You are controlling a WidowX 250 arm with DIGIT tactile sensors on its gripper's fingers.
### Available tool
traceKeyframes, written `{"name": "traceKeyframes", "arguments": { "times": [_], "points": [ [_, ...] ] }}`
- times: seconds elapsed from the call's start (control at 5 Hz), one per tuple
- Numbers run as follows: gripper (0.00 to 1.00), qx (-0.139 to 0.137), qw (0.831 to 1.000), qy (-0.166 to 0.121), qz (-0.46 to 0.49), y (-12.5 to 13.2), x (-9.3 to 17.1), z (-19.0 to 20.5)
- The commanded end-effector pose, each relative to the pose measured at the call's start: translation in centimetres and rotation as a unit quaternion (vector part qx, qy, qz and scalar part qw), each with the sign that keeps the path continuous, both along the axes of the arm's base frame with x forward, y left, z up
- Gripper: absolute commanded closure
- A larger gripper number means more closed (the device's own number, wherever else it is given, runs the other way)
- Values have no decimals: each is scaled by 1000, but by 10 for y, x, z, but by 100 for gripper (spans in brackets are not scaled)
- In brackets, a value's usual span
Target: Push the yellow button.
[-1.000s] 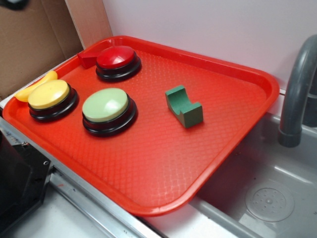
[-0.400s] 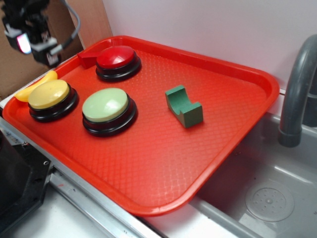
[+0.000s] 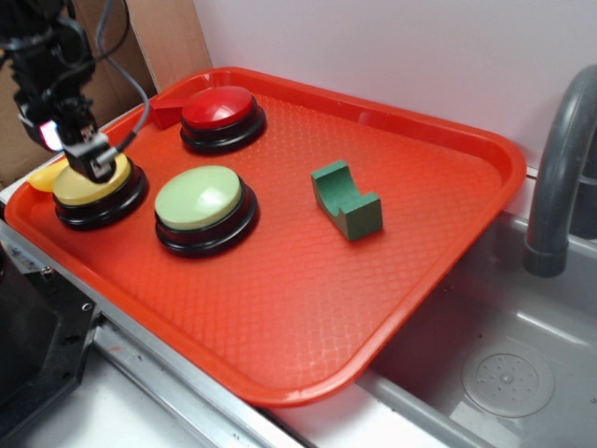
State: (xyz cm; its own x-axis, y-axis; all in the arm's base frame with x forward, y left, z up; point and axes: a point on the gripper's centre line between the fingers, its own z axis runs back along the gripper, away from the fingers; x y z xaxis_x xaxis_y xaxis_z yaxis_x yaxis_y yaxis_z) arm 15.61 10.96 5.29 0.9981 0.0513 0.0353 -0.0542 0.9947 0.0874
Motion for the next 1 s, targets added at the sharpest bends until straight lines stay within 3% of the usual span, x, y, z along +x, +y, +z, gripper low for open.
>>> {"name": "traceKeyframes", "arguments": {
  "times": [0.0, 0.2, 0.6, 0.8],
  "points": [
    [0, 16, 999, 6, 34, 5, 10, -20],
    [0, -13, 999, 25, 33, 8, 9, -9],
    [0, 4, 999, 0, 46, 8, 9, 57],
    [0, 13, 999, -8, 46, 11, 9, 67]
  ]
}}
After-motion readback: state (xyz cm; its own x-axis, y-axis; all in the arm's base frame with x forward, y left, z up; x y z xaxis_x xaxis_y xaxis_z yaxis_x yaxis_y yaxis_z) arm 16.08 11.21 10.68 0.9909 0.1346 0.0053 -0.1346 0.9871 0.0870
